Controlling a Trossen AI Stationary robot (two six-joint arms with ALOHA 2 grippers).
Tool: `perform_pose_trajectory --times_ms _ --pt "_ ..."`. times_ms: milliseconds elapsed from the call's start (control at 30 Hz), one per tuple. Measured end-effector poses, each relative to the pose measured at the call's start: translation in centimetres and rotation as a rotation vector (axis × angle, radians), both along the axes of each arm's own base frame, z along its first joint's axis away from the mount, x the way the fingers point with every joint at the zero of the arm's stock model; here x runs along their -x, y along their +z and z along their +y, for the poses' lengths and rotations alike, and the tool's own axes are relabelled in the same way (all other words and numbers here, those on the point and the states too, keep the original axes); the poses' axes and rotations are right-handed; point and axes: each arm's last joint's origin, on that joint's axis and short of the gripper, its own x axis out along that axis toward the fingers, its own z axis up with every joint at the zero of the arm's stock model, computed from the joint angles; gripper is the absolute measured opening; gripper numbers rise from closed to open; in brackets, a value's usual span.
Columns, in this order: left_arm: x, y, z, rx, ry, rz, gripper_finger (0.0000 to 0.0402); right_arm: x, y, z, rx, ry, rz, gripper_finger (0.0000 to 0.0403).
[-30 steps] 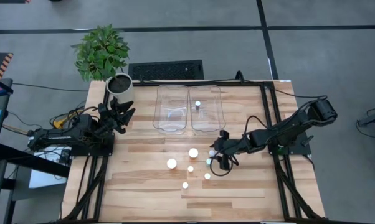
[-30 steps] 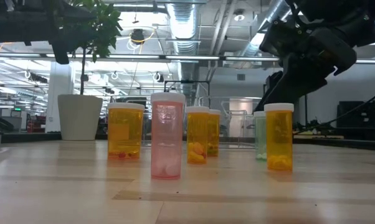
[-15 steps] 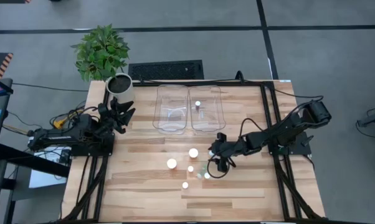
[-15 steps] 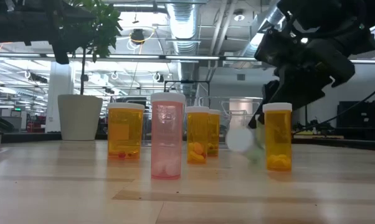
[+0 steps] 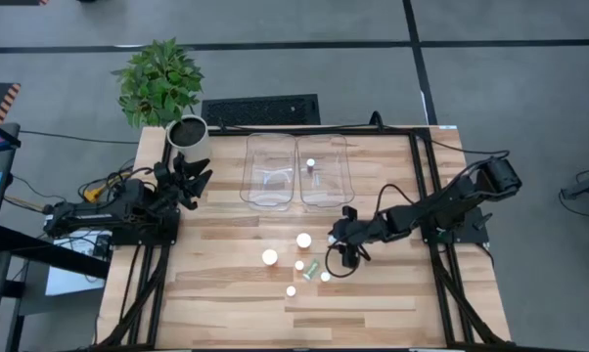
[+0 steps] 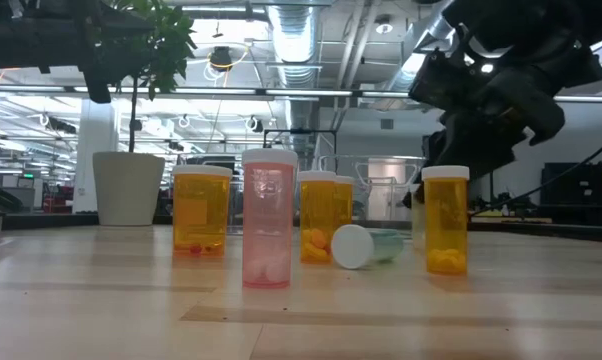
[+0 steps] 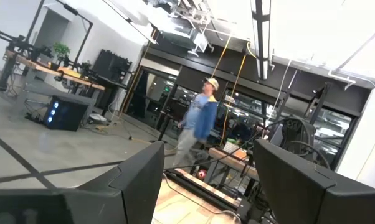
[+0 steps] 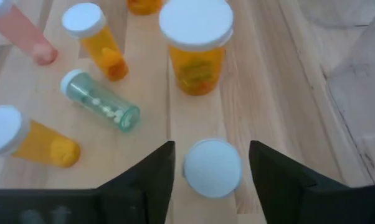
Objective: Pick and place medicine bottles into bin by pill shape (circle, oval)
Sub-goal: Put the yellow tablet bottle into the right transparent bin
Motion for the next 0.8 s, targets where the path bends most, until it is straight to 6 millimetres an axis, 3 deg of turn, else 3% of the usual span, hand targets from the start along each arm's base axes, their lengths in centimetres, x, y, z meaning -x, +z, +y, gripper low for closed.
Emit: perform_pose_trajectory --times_ms 367,600,800 --pt "0.0 0.0 0.0 0.001 -0.001 -0.001 0.0240 -0.1 0.0 -0.5 0.001 -0.020 0.008 0.0107" --pt "0.0 0.0 0.0 0.002 0.000 -0.001 0.0240 0.0 0.4 -0.5 -0.006 -0.017 -0.004 0.0125" --pt "0.0 0.0 0.0 0.002 -0.001 -0.001 0.0240 0.9 2.9 -0.8 -0.013 -0.012 -0.072 0.0124"
